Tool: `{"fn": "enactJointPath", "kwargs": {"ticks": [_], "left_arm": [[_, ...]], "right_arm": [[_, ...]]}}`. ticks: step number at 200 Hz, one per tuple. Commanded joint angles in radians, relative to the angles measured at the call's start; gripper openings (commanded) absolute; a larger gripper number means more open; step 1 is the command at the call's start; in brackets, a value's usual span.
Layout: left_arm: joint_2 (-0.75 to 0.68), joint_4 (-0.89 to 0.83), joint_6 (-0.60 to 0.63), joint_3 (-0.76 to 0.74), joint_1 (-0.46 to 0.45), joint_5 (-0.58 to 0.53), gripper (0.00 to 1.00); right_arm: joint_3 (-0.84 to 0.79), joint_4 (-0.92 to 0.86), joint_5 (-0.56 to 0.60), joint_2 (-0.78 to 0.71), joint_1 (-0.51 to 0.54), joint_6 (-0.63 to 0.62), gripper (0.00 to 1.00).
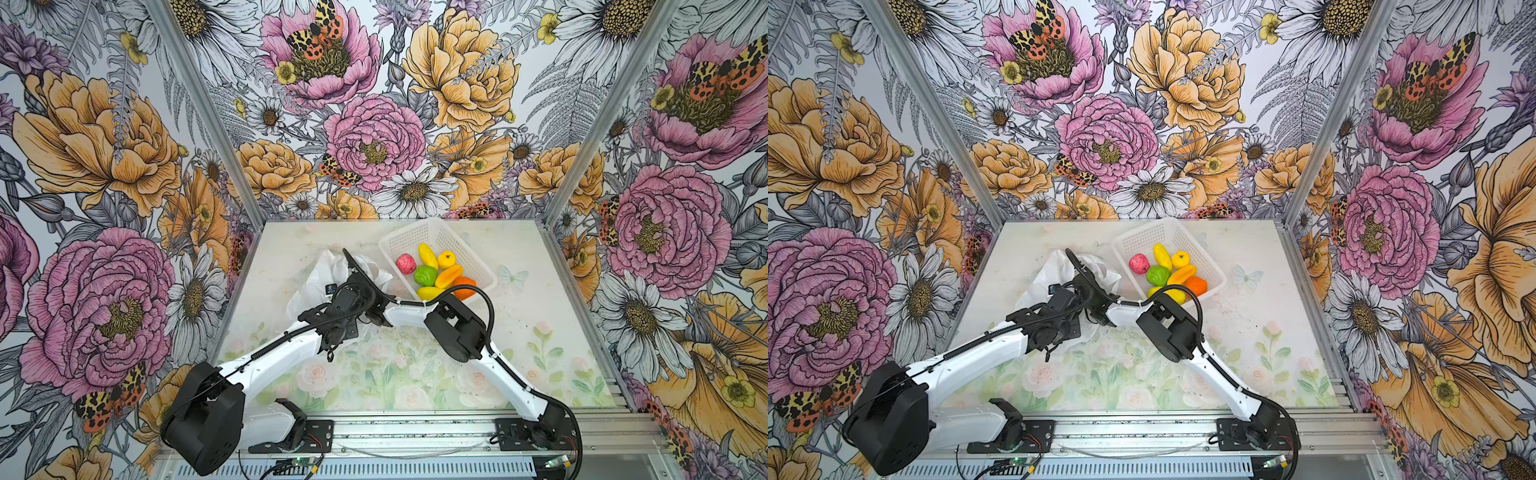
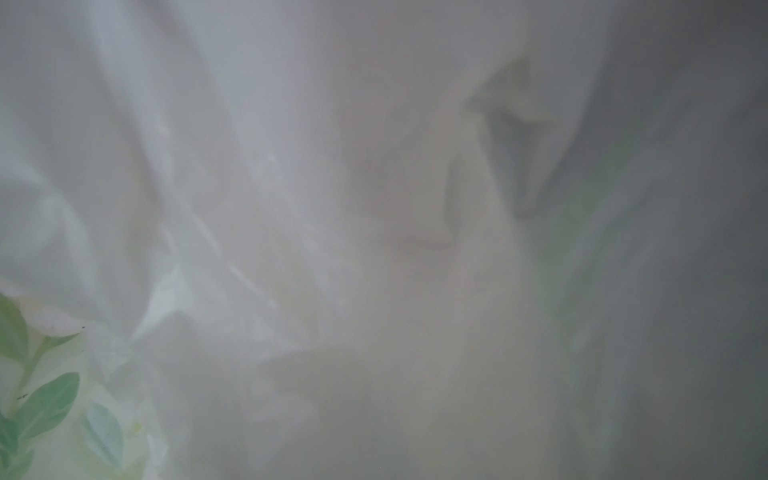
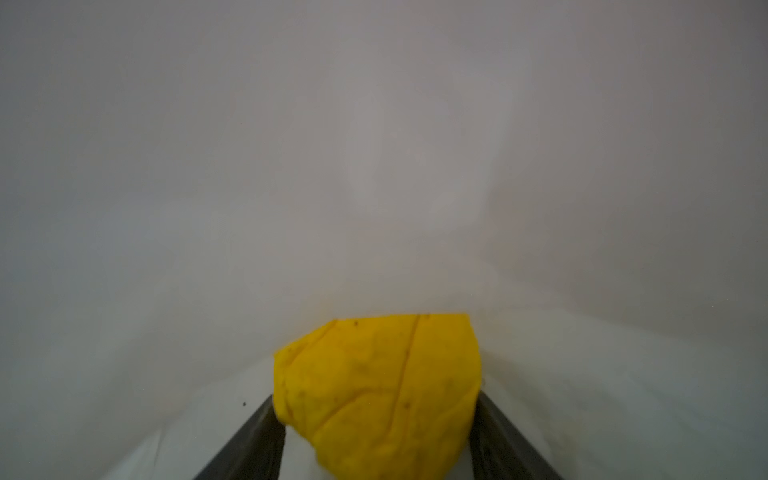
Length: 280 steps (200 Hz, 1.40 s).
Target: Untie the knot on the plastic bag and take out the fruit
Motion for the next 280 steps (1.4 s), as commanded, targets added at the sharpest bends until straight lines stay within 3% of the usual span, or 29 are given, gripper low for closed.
{"fn": "enactJointPath", "kwargs": {"ticks": [1,33,84,120,135,153,170,198,211,254,280], "left_arm": [[0.006,0.023,0.028,0.015,0.001,0.025,0.00],[0.013,0.029,0.033,-0.009,0.026,0.025,0.00],[-0.023,0.028,0.060,-0.047,0.111,0.058,0.00],[-0.033,0.029,0.075,-0.042,0.139,0.083,0.00],[-0.038,0.029,0.082,-0.035,0.142,0.101,0.00],[-0.039,0.029,0.100,-0.017,0.141,0.129,0.00],[-0.035,0.024,0.116,0.005,0.133,0.164,0.00],[-0.027,-0.036,0.123,0.069,0.109,0.147,0.00],[-0.019,-0.131,0.134,0.157,0.093,0.051,0.00],[0.079,-0.490,0.181,0.569,0.002,-0.249,0.00],[0.168,-0.618,0.211,0.776,-0.062,-0.355,0.00]], "right_arm": [[0.008,-0.009,0.018,0.023,0.002,0.020,0.53],[-0.158,0.124,0.033,-0.075,-0.008,0.007,0.40],[-0.543,0.436,0.052,-0.281,-0.036,-0.010,0.31],[-0.637,0.527,0.037,-0.331,-0.038,-0.016,0.29],[-0.603,0.493,0.036,-0.318,-0.037,-0.026,0.41],[-0.547,0.469,0.049,-0.277,-0.036,-0.017,0.67],[-0.466,0.417,0.077,-0.227,-0.032,-0.007,0.78],[-0.335,0.302,0.104,-0.173,-0.019,0.000,0.84],[-0.329,0.266,0.151,-0.184,-0.010,-0.006,0.85],[-0.487,0.370,0.196,-0.279,-0.020,0.025,0.83],[-0.577,0.417,0.222,-0.344,-0.020,0.041,0.83]]}}
